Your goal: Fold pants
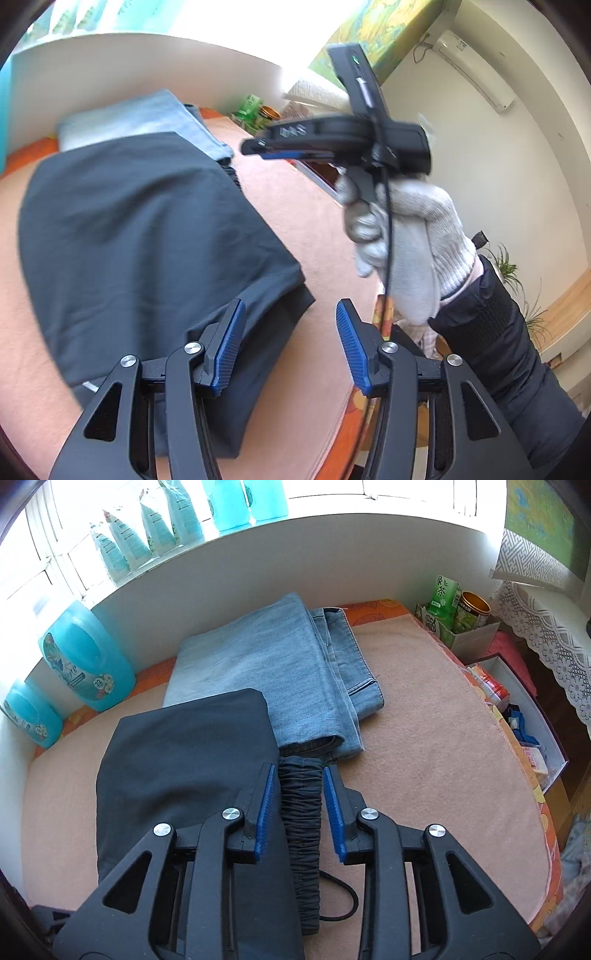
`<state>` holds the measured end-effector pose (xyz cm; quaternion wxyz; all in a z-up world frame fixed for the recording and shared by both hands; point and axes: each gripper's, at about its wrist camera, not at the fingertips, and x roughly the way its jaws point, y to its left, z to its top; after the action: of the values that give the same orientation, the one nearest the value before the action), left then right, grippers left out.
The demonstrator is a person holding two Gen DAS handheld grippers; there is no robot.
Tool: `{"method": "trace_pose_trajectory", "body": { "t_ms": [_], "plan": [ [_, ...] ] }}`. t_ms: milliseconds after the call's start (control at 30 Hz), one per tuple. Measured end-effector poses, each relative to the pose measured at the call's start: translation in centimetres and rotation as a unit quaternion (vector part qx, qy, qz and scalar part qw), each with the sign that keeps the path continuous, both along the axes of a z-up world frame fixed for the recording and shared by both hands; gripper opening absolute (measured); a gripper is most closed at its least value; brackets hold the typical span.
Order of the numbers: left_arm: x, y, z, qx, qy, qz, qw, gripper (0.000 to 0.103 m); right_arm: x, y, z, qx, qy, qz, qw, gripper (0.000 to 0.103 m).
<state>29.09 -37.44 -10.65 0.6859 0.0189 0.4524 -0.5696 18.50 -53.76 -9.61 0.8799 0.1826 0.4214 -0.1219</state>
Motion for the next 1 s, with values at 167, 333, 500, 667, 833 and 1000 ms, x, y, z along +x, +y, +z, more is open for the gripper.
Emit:
{"method": "trace_pose_trajectory", "body": {
  "t_ms": [167,333,500,667,833,1000],
  "plan": [
    [3.0,7.6,1.7,0.008,-0.037,0.075,0.9964,0.051,-4.6,3.4,-0.1,0.008,-0.012,0.019,1.0,0.051],
    [5.7,12.3,1.0,0.02,-0.045,0.142,0.9886,0.051,-8.7,4.9,-3.2,0.027,0.006,0.0,1.0,0.051],
    [7.3,11.7,-1.5,0.032,-0.036,0.155,0.9867,0.051,-10.1,4.7,-5.6,0.071,0.012,-0.031,0.997,0.051],
    [5.5,9.8,-1.6,0.01,-0.015,0.1,0.9949,0.051,-11.4,3.8,-6.0,0.13,-0.004,-0.057,0.99,0.051],
    [2.4,5.2,-1.7,0.006,-0.029,0.023,0.9993,0.051,-11.3,2.3,-7.7,0.182,0.009,-0.079,0.98,0.059],
    [0.7,1.7,-3.9,0.02,-0.001,-0.033,0.9992,0.051,-10.4,2.6,-8.2,0.202,0.004,-0.055,0.978,0.017]
  ]
}}
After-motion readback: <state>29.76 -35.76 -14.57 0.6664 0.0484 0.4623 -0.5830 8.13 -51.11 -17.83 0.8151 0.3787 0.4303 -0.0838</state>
